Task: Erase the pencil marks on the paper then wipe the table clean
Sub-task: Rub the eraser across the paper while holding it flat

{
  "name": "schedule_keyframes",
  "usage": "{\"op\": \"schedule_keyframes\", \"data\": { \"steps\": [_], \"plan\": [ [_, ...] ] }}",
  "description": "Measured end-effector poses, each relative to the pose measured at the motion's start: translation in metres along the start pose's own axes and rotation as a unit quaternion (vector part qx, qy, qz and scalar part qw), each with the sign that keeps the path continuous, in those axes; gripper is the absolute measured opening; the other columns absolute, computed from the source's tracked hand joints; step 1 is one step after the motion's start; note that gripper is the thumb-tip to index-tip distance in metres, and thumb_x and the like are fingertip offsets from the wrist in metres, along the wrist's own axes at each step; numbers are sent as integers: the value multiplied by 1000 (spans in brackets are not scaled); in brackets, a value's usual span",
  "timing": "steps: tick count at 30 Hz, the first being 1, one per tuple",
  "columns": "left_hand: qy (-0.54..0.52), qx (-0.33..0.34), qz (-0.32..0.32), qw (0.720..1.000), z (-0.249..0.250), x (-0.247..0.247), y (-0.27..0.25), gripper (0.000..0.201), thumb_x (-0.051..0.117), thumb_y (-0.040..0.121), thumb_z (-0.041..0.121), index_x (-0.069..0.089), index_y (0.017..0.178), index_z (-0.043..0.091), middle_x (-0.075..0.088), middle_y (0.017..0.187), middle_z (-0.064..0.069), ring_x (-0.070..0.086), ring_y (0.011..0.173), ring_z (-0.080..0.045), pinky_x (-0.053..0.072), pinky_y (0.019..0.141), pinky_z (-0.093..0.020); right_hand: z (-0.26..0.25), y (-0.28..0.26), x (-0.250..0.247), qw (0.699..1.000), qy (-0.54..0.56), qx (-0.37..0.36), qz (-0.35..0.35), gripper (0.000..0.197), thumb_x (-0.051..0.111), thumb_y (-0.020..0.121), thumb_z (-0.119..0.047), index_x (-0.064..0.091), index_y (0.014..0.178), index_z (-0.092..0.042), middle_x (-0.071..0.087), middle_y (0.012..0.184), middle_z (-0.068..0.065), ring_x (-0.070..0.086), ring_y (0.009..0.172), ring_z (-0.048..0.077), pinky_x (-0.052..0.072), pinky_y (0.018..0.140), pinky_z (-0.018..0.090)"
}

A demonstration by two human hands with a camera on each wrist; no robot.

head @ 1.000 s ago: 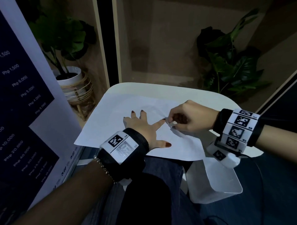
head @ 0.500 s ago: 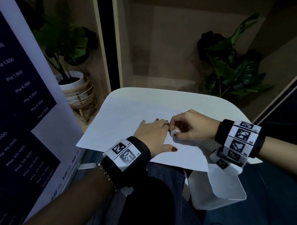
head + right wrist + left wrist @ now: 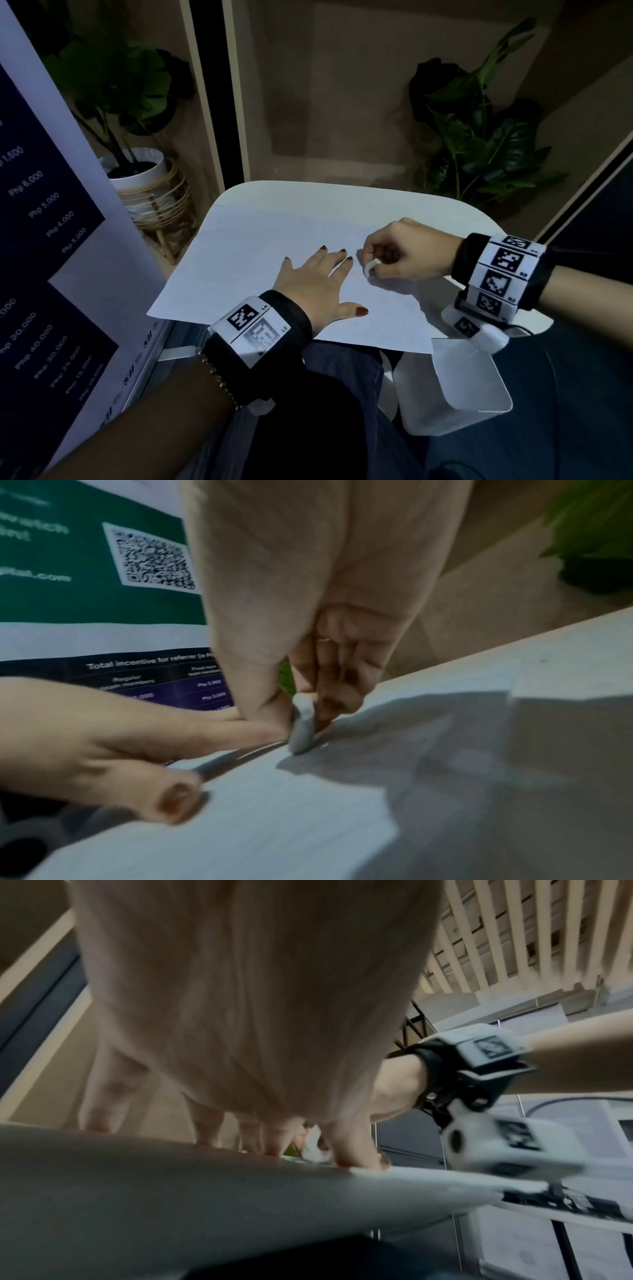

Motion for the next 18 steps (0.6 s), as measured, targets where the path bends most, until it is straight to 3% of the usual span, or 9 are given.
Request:
{"op": "schedule_keyframes", "data": {
  "steps": [4, 7, 12, 18],
  "plan": [
    [4, -2, 1, 1000, 1, 0, -1, 80, 28, 96, 65, -3, 157, 22, -9, 164, 10, -9, 150, -13, 12, 118, -57, 8, 3, -10, 999, -35, 27, 27, 5, 65, 83, -20, 70, 84, -17, 64, 68, -9, 55, 64, 3, 38, 63, 19],
    [-1, -2, 4, 1000, 0, 0, -1, 80, 29, 96, 66, -3, 157, 24, -8, 164, 10, -8, 150, -12, 12, 118, -56, -9, 2, 4, 1000, 4, -3, 5, 3, 67, 82, -21, 70, 84, -21, 67, 72, -10, 57, 66, 6, 42, 62, 14],
    [6, -2, 5, 1000, 0, 0, -2, 80, 28, 96, 66, -2, 157, 23, -9, 163, 11, -9, 150, -13, 13, 118, -56, 10, 3, -9, 999, -12, 36, 31, 5, 65, 83, -21, 70, 83, -20, 65, 70, -10, 56, 66, 4, 39, 63, 18],
    [2, -3, 3, 1000, 0, 0, -2, 80, 28, 96, 66, -2, 157, 24, -9, 163, 11, -8, 150, -13, 13, 117, -57, -3, 1, 6, 999, 24, 25, -5, 4, 69, 83, -23, 71, 87, -22, 69, 77, -9, 57, 69, 5, 44, 65, 16]
  ]
}}
Point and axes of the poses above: each hand's wrist, its own y-axis towards the middle knuckle, its own x-axis out of the palm, z = x × y, the point moved 9 cm from there along y, towards the middle knuckle
